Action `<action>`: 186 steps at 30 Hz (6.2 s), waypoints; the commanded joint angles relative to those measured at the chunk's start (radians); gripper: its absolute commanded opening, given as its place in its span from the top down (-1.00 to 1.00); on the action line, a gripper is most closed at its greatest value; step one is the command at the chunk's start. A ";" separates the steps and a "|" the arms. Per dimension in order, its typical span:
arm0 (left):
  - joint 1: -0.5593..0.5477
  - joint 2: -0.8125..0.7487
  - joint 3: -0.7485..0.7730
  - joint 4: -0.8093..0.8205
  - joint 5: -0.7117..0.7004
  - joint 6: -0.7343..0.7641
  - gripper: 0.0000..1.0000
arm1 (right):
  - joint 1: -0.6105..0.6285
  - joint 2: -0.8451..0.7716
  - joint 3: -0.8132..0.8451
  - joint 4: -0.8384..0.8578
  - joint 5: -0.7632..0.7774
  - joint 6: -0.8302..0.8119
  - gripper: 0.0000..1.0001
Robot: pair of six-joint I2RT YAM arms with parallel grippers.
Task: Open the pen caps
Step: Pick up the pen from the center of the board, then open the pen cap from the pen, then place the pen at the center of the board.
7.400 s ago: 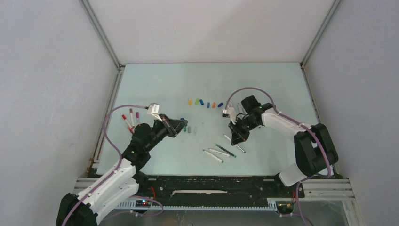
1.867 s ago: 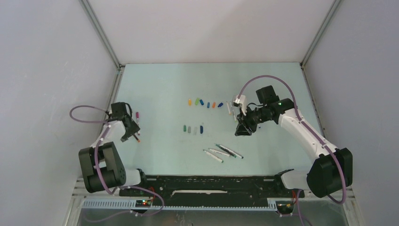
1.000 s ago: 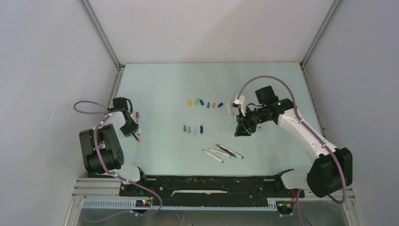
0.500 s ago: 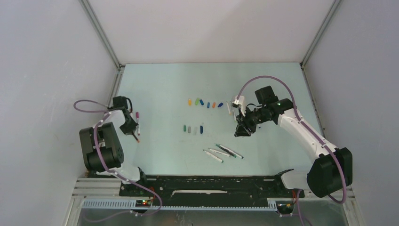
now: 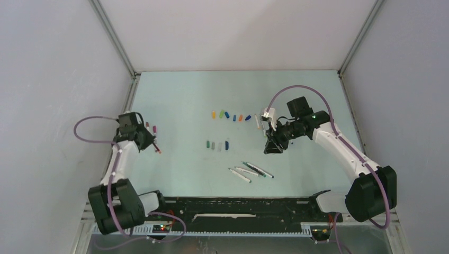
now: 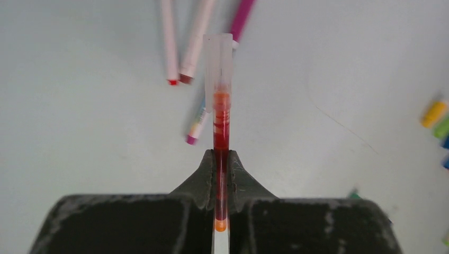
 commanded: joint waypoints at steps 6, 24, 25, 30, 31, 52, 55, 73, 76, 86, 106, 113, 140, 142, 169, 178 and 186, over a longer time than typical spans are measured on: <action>-0.104 -0.320 -0.201 0.268 0.379 -0.140 1.00 | 0.005 -0.004 0.031 -0.022 -0.051 -0.033 0.23; -0.763 -0.411 -0.375 0.978 0.287 -0.455 1.00 | -0.182 -0.049 0.031 -0.133 -0.391 -0.174 0.20; -0.787 -0.400 -0.375 1.010 0.275 -0.461 1.00 | -0.181 -0.051 0.030 -0.124 -0.394 -0.159 0.19; -0.915 -0.317 -0.363 1.152 0.176 -0.481 1.00 | -0.188 -0.071 0.020 -0.077 -0.457 -0.086 0.06; -0.943 -0.295 -0.357 1.174 0.147 -0.474 1.00 | -0.189 -0.074 0.004 -0.037 -0.481 -0.056 0.00; -1.270 0.115 -0.112 1.371 -0.143 -0.438 1.00 | -0.130 -0.073 -0.278 0.848 -0.540 0.796 -0.40; -1.281 0.119 -0.111 1.375 -0.156 -0.438 1.00 | -0.125 -0.067 -0.277 0.858 -0.553 0.813 -0.36; -1.305 0.141 -0.098 1.408 -0.155 -0.414 0.85 | -0.097 -0.012 -0.276 0.984 -0.638 0.926 1.00; -1.296 0.094 -0.118 1.381 -0.146 -0.409 0.09 | -0.115 -0.018 -0.275 0.967 -0.676 0.884 1.00; -1.153 -0.013 -0.190 1.388 0.127 -0.443 -0.66 | -0.168 -0.072 -0.244 0.659 -0.736 0.565 1.00; -1.152 0.188 -0.057 1.477 0.223 -0.536 -0.31 | -0.154 -0.061 -0.225 0.569 -0.650 0.506 1.00; -1.152 0.191 -0.034 1.450 0.216 -0.518 -0.17 | -0.128 -0.045 -0.193 0.477 -0.613 0.430 1.00; -0.970 0.157 0.257 1.292 0.200 -0.306 1.00 | -0.089 -0.015 -0.188 0.441 -0.640 0.404 1.00; -0.935 0.155 0.301 1.285 0.187 -0.286 1.00 | -0.081 -0.010 -0.189 0.440 -0.646 0.403 1.00; -0.864 -0.523 -0.346 0.822 0.063 -0.321 1.00 | -0.013 0.082 -0.108 0.046 0.131 -0.067 1.00; -0.864 -0.545 -0.486 0.880 0.074 -0.408 1.00 | 0.045 0.228 -0.104 0.096 0.265 0.012 1.00; -0.865 -0.466 -0.499 0.937 0.112 -0.431 1.00 | 0.053 0.300 -0.085 0.101 0.309 0.054 0.95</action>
